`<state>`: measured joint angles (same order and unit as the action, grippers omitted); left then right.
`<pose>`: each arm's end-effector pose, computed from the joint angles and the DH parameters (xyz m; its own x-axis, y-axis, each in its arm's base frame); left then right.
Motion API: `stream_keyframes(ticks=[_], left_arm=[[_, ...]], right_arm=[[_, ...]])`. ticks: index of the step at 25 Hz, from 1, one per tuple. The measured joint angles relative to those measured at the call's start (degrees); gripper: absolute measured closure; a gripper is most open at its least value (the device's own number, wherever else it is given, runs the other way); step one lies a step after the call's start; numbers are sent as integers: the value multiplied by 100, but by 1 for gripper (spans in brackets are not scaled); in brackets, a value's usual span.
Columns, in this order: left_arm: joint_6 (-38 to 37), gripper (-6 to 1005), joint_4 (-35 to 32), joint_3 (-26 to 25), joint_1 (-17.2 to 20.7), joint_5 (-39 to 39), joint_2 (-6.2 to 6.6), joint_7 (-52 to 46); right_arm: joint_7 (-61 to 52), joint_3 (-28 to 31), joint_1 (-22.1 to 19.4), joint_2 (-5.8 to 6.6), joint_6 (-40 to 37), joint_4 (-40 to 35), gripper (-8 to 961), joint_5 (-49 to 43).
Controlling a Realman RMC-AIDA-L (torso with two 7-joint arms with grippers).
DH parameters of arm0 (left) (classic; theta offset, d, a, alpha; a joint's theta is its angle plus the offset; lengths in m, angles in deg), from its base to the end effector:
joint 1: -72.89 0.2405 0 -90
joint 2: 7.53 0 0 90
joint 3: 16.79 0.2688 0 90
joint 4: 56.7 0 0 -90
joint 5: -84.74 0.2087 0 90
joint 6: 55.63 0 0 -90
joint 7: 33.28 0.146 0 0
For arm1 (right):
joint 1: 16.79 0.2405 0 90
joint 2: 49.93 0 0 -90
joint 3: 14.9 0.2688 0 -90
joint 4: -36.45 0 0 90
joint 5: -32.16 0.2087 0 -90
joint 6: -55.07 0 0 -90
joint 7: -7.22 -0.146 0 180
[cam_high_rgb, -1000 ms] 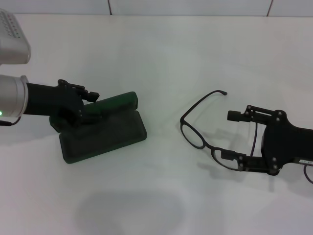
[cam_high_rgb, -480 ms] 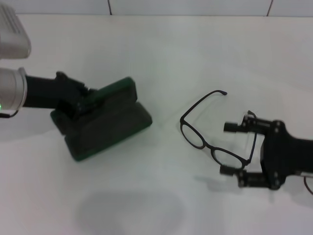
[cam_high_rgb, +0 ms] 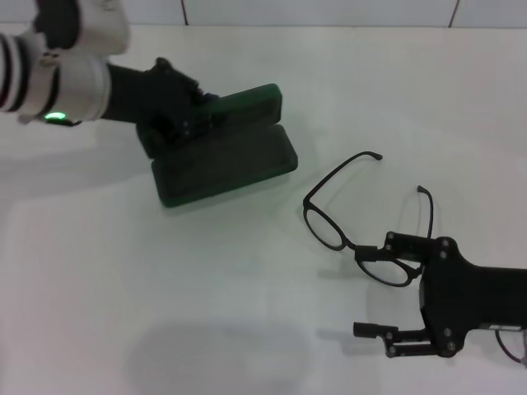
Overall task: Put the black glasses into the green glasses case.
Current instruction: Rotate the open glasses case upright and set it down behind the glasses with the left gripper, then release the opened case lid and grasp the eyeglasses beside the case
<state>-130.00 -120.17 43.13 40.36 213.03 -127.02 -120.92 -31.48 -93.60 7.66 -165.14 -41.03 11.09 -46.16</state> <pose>-0.2193 0.3933 0.0120 0.9983 0.0564 0.0142 0.0571 -0.9008 -0.4304 0.2532 0.2634 -0.0497 0.7596 0.1685 -0.6282 0.0885 -0.9837 -0.1568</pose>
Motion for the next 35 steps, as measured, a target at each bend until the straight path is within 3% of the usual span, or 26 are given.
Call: stream_keyframes(ticks=[6,9,23,24,27,30,35], left_arm=[[362,798,808,218,-756,252,1,263],[396,798,1011,426,-950,285,-8,308],[384,796,1110,1103,-1048,155,-39,-290],[385,759,1094,1110,-1045,151,-39,-323],[376,649,989,1076,-955,-101,-36,-335],[327,532,738,1061,-643,-835,-14,-184],[209,368,461,1058,406,-3171,-16,646]], right_arm=[[81,29,-196,-15,-43,-34,174,-9],[82,32,-207,-17,-44,-8,174,-10],[82,29,-222,-19,-64,11,175,-8],[82,30,-222,-19,-59,11,175,-7],[78,40,-240,-19,-34,11,181,22],[51,60,-263,-18,-43,10,186,64],[-457,140,-273,-18,-52,-275,196,258]])
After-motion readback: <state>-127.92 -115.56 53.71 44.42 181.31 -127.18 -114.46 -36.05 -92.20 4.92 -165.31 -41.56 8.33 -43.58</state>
